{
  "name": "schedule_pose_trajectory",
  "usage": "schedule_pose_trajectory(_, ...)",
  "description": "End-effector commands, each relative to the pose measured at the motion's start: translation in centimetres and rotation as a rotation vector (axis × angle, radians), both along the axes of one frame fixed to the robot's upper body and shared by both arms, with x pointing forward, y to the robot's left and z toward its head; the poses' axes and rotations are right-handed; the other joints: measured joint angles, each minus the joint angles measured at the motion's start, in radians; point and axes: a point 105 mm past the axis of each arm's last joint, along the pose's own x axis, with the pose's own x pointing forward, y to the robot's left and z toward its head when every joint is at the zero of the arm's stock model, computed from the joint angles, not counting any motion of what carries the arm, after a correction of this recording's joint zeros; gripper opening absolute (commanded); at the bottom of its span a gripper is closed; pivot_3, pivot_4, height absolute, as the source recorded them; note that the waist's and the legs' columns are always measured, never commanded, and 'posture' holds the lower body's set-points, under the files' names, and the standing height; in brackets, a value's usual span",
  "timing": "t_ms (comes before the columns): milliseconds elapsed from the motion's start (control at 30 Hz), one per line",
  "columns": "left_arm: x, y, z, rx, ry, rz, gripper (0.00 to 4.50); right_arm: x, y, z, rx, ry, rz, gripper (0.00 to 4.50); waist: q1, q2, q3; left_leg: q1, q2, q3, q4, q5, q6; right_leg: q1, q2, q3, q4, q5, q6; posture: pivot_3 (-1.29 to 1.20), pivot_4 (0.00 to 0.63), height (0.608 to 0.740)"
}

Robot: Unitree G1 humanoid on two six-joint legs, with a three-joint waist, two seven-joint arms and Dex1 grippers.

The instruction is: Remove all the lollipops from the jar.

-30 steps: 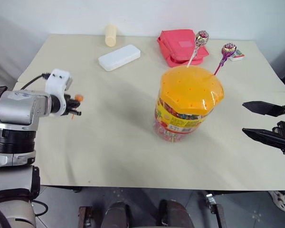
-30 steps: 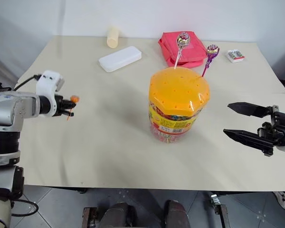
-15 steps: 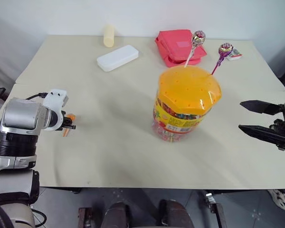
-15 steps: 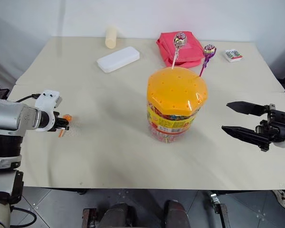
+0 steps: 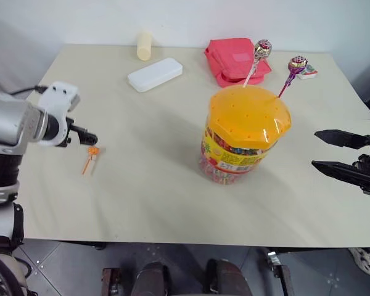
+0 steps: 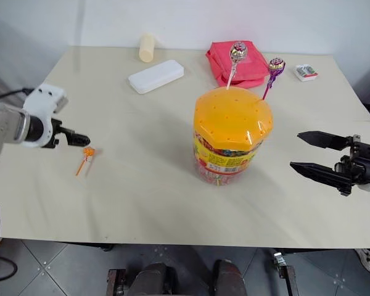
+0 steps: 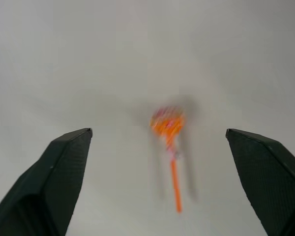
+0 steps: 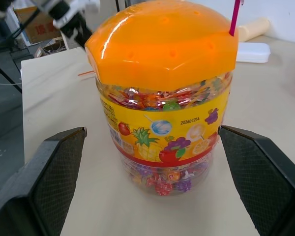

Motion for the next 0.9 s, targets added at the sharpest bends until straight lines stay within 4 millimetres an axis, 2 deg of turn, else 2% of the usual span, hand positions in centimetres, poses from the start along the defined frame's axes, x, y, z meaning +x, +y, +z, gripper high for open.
schedule_pose_trajectory(33, 1.4, -2.4, 3.7, -0.003, -0.185, -0.157, 4.49, -0.3, -0.4, 1.1, -0.028, -0.043, -0.041, 4.5, 0.0, 0.0, 0.0, 0.0, 0.0, 0.0, 0.0, 0.0, 0.0, 0.0, 0.0, 0.0, 0.0, 0.0, 0.0, 0.0, 0.15, 0.74)
schedule_pose_trajectory(133, 2.2, -6.1, 5.7, -0.066, -0.323, -0.365, 4.49, -0.3, -0.5, 1.5, -0.013, -0.064, -0.059, 4.5, 0.001, 0.0, 0.0, 0.0, 0.0, 0.0, 0.0, 0.0, 0.0, 0.0, 0.0, 0.0, 0.0, 0.0, 0.0, 0.0, 0.15, 0.74)
schedule_pose_trajectory(233, 2.6, -8.0, 6.8, -0.071, -0.446, -0.522, 4.49, -0.2, -0.5, 1.8, 0.001, -0.08, -0.074, 4.5, -0.002, 0.0, 0.0, 0.0, 0.0, 0.0, 0.0, 0.0, 0.0, 0.0, 0.0, 0.0, 0.0, 0.0, 0.0, 0.0, 0.15, 0.74)
schedule_pose_trajectory(333, 1.3, -13.1, 8.8, -0.229, -0.657, -0.897, 4.49, -0.2, -0.4, 2.0, 0.012, -0.102, -0.087, 4.5, -0.003, 0.0, 0.0, -0.001, 0.0, 0.001, 0.0, 0.0, 0.0, -0.001, 0.0, 0.0, 0.0, 0.0, 0.0, 0.0, 0.15, 0.74)
schedule_pose_trajectory(367, 0.8, -14.2, 9.3, -0.282, -0.706, -0.989, 4.49, -0.2, -0.4, 2.0, 0.016, -0.105, -0.092, 4.5, -0.001, 0.0, 0.0, -0.001, 0.0, 0.001, 0.0, 0.0, 0.0, -0.001, 0.0, 0.0, 0.0, 0.0, 0.0, 0.0, 0.15, 0.74)
schedule_pose_trajectory(433, 0.6, -16.0, 9.6, -0.348, -0.729, -1.105, 4.49, -0.2, -0.3, 2.0, 0.026, -0.111, -0.095, 4.5, 0.001, 0.0, 0.0, -0.002, 0.0, 0.0, 0.003, 0.0, 0.0, -0.001, 0.0, -0.001, 0.0, 0.0, 0.0, 0.0, 0.15, 0.74)
schedule_pose_trajectory(533, -1.0, -19.1, 10.7, -0.527, -0.757, -1.352, 4.49, -0.4, -0.2, 2.0, 0.045, -0.122, -0.104, 4.5, 0.001, 0.0, 0.0, -0.002, 0.0, 0.001, 0.004, -0.001, 0.001, -0.001, 0.0, -0.001, 0.0, 0.0, 0.0, 0.0, 0.15, 0.74)
schedule_pose_trajectory(767, 0.2, -22.6, 10.9, -0.64, -0.758, -1.478, 4.49, -1.0, -0.9, 2.2, 0.08, -0.119, -0.179, 4.5, -0.002, 0.0, 0.0, -0.003, 0.0, 0.001, 0.004, -0.001, 0.002, -0.001, 0.0, -0.002, 0.0, 0.0, 0.0, 0.0, 0.15, 0.74)
schedule_pose_trajectory(900, 0.8, -24.4, 11.3, -0.712, -0.732, -1.487, 4.49, -1.7, -1.2, 2.4, 0.092, -0.136, -0.209, 4.5, 0.002, 0.0, 0.0, -0.004, 0.0, 0.0, 0.006, -0.001, 0.002, -0.001, 0.0, -0.003, 0.0, 0.0, 0.001, 0.0, 0.15, 0.74)
